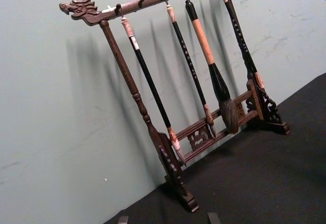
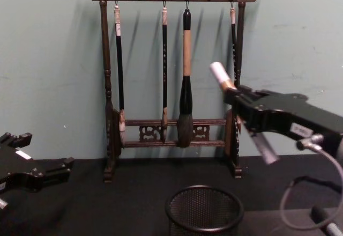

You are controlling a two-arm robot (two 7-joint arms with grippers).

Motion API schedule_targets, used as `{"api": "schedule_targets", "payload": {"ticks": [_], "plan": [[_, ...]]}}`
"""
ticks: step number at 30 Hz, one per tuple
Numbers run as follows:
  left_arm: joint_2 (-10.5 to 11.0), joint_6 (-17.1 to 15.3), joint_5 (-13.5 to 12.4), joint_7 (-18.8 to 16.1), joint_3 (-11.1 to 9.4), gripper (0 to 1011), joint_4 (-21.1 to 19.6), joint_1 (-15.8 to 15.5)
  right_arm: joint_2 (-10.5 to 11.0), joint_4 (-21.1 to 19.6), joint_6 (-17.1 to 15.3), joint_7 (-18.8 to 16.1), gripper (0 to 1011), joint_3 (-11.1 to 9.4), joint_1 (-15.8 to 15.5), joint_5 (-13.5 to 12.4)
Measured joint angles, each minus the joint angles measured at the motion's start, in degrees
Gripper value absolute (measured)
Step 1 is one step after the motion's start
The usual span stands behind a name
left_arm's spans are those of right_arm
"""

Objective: Pick up the water-based marker from the table and place it into the pen holder.

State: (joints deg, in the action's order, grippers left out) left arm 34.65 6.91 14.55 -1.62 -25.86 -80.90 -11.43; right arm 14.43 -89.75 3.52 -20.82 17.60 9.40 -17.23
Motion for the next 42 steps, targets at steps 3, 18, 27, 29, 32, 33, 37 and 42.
{"api": "schedule_targets", "payload": {"ticks": [3,18,27,29,32,33,37,42], "plan": [[0.00,0.00,0.00,0.00,0.00,1001,0.00,0.00,-0.55,0.98,1.13,-0.98,181,1.25,0.53,-0.65],[0.00,0.00,0.00,0.00,0.00,1001,0.00,0.00,-1.12,4.31,0.82,-3.16,181,5.73,2.16,-2.52],[0.00,0.00,0.00,0.00,0.00,1001,0.00,0.00,-1.11,5.60,-0.39,-3.10,181,7.08,2.56,-2.80],[0.00,0.00,0.00,0.00,0.00,1001,0.00,0.00,-1.11,5.85,-0.71,-2.97,181,7.37,2.66,-2.82],[0.00,0.00,0.00,0.00,0.00,1001,0.00,0.00,-1.12,6.23,-1.07,-2.82,181,7.67,2.86,-2.83],[0.00,0.00,0.00,0.00,0.00,1001,0.00,0.00,-1.13,6.40,-1.22,-2.76,181,7.80,2.93,-2.83],[0.00,0.00,0.00,0.00,0.00,1001,0.00,0.00,-1.16,6.71,-1.50,-2.57,181,8.02,3.01,-2.83],[0.00,0.00,0.00,0.00,0.00,1001,0.00,0.00,-1.15,6.98,-1.92,-2.27,181,8.34,3.04,-2.77]]}}
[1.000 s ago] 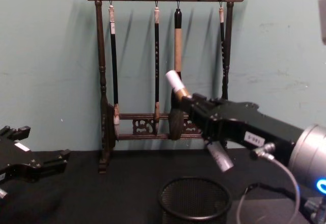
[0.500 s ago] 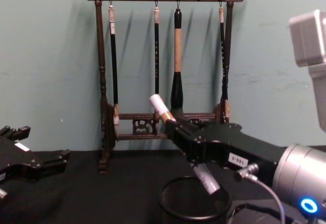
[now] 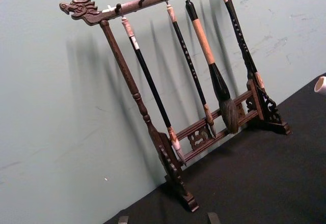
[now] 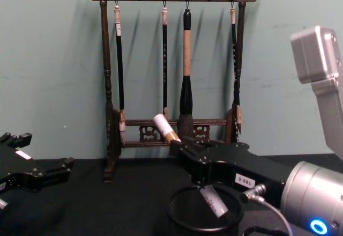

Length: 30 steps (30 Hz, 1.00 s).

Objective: Pick up the water-based marker from the table and place it into the pen holder.

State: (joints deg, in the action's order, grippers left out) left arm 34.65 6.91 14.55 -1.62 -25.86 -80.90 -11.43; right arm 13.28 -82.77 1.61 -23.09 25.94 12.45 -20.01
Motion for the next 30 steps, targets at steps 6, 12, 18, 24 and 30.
{"api": "schedule_targets", "payload": {"ticks": [6,12,18,24,30], "plan": [[0.00,0.00,0.00,0.00,0.00,1001,0.00,0.00,0.02,0.04,-0.02,0.31,181,0.17,-0.02,0.38],[0.00,0.00,0.00,0.00,0.00,1001,0.00,0.00,0.02,0.04,-0.02,0.26,181,0.12,-0.05,0.38],[0.00,0.00,0.00,0.00,0.00,1001,0.00,0.00,0.02,0.04,0.00,0.21,338,0.08,-0.06,0.37],[0.00,0.00,0.00,0.00,0.00,1001,0.00,0.00,0.03,0.03,0.02,0.18,514,0.04,-0.06,0.35],[0.00,0.00,-0.01,0.00,0.00,1001,0.00,0.00,0.02,0.00,0.03,0.14,715,0.01,-0.06,0.34]]}}
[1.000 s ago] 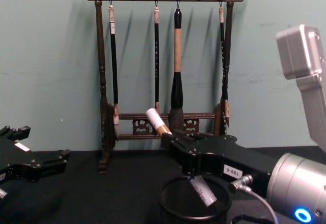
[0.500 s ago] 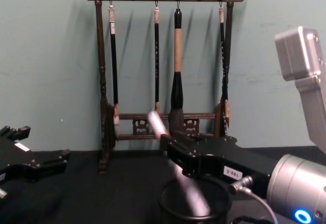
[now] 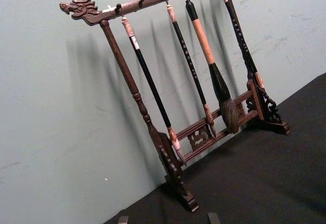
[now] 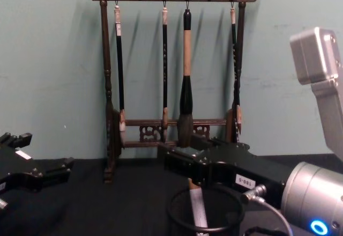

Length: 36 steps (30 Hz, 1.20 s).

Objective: Pick up the water-based marker from the table and place it into the pen holder.

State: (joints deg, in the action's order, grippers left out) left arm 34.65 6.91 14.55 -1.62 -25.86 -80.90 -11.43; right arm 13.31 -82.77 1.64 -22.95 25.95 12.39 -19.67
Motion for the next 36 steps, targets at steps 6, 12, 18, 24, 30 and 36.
{"api": "schedule_targets", "payload": {"ticks": [6,12,18,24,30,36], "plan": [[0.00,0.00,0.00,0.00,0.00,1001,0.00,0.00,0.00,-0.04,0.00,-0.01,898,0.00,0.00,-0.03],[0.00,0.00,0.00,0.00,0.00,1001,0.00,0.00,0.77,-2.14,0.26,0.21,1002,-1.32,-0.27,-0.70],[0.00,0.00,0.00,0.00,0.00,1001,0.00,0.00,2.09,-5.61,0.73,1.99,1002,-3.74,-0.77,-0.93],[0.00,0.00,0.00,0.00,0.00,1001,0.00,0.00,3.98,-9.05,-2.81,6.81,1002,-7.13,-2.04,0.72],[0.00,0.00,0.00,0.00,0.00,1001,0.00,0.00,5.80,-11.89,-10.86,11.88,1002,-10.68,-3.97,2.79],[0.00,0.00,0.00,0.00,0.00,1001,0.00,0.00,7.14,-13.47,-20.50,14.76,1002,-12.37,-5.35,4.33]]}}
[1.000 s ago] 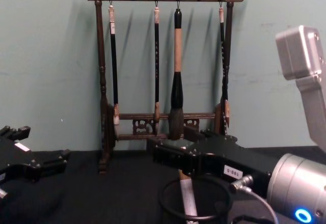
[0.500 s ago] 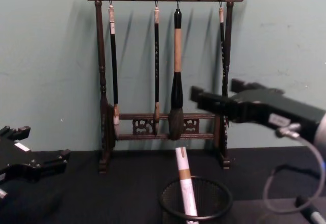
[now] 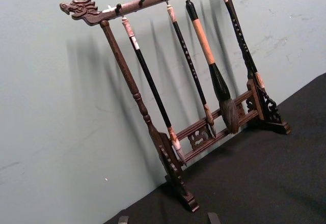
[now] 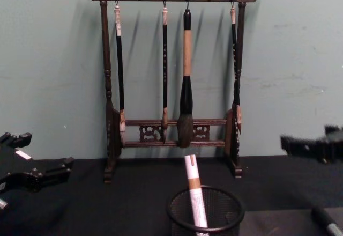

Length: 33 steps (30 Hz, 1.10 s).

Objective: Pick up the water-based marker from the table and place it into the pen holder.

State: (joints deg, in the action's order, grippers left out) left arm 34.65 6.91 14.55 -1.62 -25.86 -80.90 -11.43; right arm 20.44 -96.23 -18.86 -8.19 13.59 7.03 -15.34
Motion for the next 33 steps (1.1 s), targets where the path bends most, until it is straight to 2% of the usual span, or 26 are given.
{"api": "schedule_targets", "payload": {"ticks": [3,6,9,16,24,33], "plan": [[0.00,0.00,-0.01,0.00,0.00,1001,0.00,0.00,0.17,-0.19,-3.92,0.73,1002,-0.33,-0.24,0.31],[0.00,0.00,-0.01,0.00,0.00,1001,0.00,0.00,0.11,-0.16,-9.23,1.48,1002,-0.57,-0.34,0.67],[0.00,0.00,0.00,0.00,0.00,1001,0.00,0.00,-0.49,0.43,-12.78,2.03,1002,-0.90,-0.33,0.71],[0.00,0.00,0.00,0.00,0.00,1001,0.00,0.01,-2.43,1.90,-17.72,3.16,1003,-2.38,-0.31,0.43],[0.00,0.00,0.00,0.00,0.00,1001,0.00,0.00,-3.53,2.99,-19.64,3.52,1002,-3.25,-0.38,0.76],[0.00,0.00,0.00,0.00,0.00,1001,0.00,0.00,-4.25,4.35,-19.86,2.64,1002,-3.54,-0.19,1.72]]}}
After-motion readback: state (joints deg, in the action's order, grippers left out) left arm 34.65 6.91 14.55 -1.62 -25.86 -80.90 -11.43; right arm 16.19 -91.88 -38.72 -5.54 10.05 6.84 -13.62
